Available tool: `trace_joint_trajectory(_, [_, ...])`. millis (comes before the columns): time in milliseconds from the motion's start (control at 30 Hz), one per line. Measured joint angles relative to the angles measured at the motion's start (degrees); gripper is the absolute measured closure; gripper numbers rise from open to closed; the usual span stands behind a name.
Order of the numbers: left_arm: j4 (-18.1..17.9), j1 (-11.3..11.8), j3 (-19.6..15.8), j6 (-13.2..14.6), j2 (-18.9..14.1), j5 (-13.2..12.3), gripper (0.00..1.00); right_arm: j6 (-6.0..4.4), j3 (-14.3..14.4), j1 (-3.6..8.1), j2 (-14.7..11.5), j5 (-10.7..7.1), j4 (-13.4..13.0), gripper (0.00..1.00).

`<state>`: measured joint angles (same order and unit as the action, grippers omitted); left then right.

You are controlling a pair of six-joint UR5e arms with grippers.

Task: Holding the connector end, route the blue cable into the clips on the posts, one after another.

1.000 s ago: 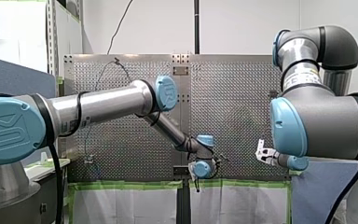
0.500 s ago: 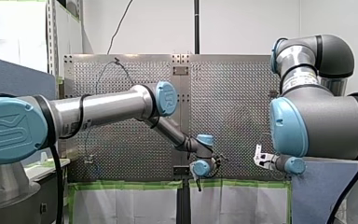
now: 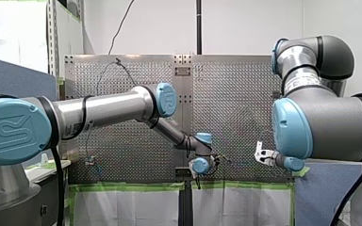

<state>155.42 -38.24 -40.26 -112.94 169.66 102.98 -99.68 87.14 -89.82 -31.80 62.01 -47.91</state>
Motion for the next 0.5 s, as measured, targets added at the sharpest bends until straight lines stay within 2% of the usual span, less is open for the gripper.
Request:
trace_joint_trajectory(267, [2.49,0.4,1.17,0.01,0.0,0.65,1.0,-1.08,-2.04,-0.71,0.1,1.91,0.01,1.0])
trace_joint_trajectory(500, [2.77,0.32,1.2,0.08,0.0,0.84,1.0,-1.23,-2.35,-1.1,0.15,2.1,0.0,1.0])
